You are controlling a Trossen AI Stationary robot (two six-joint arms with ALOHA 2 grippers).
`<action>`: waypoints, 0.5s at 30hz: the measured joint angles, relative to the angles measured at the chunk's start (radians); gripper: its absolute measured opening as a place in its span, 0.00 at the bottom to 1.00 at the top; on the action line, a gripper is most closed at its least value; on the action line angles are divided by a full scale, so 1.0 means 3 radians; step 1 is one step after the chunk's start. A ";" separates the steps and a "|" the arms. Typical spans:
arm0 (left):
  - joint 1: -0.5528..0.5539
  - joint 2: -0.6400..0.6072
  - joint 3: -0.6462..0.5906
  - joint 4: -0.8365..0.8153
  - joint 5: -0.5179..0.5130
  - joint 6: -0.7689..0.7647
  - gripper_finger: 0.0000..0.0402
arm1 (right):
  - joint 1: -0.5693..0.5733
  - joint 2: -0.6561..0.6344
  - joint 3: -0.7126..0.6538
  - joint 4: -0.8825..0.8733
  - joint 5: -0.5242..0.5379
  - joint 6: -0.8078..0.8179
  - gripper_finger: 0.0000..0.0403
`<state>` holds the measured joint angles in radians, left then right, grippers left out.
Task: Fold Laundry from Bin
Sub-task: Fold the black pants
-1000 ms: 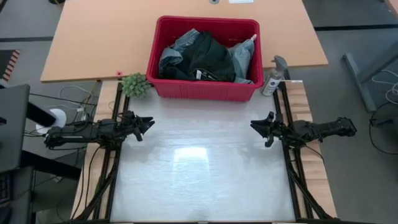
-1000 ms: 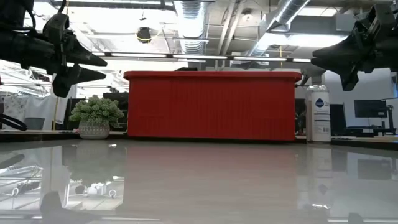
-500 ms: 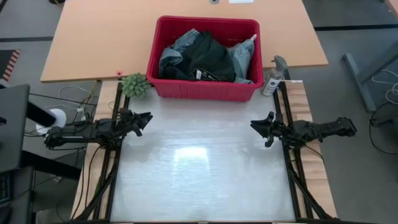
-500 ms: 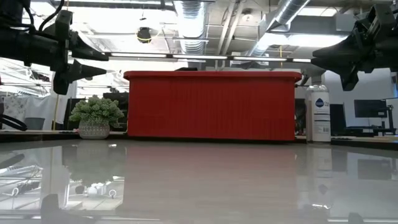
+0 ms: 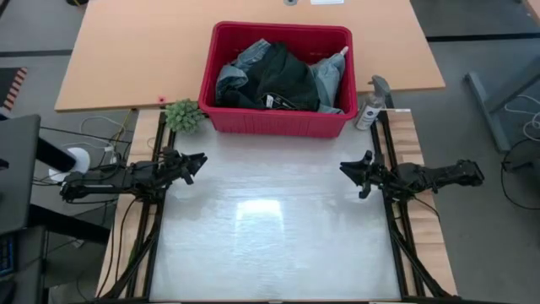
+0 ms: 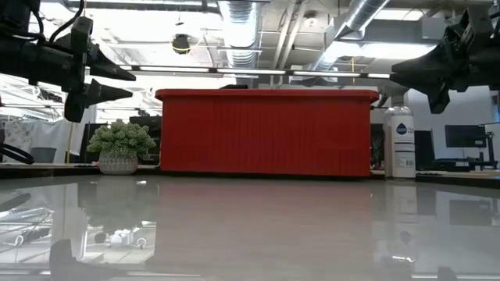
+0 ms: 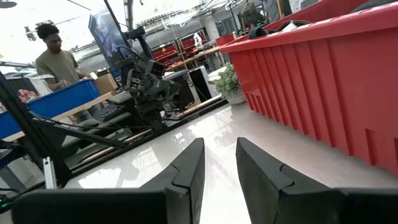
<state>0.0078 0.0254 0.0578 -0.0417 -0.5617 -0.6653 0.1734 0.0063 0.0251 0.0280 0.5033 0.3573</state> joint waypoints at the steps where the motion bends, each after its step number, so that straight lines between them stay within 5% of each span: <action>1: 0.0000 0.0000 0.0000 0.0001 -0.0004 -0.0003 0.40 | -0.0022 0.0000 0.0000 0.0012 0.0016 -0.0002 0.29; 5: 0.0003 0.0001 0.0001 0.0211 -0.0080 -0.0053 0.40 | -0.0148 0.0000 -0.0017 0.0195 0.0211 -0.0001 0.29; 9: 0.0001 0.0084 0.0059 0.0634 0.0206 -0.0077 0.40 | -0.0292 -0.0002 -0.0013 0.0779 0.0261 -0.0002 0.29; 15: 0.0001 0.0743 0.0787 0.0819 0.0166 0.0399 0.40 | -0.0452 -0.0001 0.0089 0.1480 0.0229 -0.0287 0.30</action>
<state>0.0082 0.2484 0.2939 0.2041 -0.5118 -0.5457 0.0377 0.0059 0.0520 0.4720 0.5721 0.2712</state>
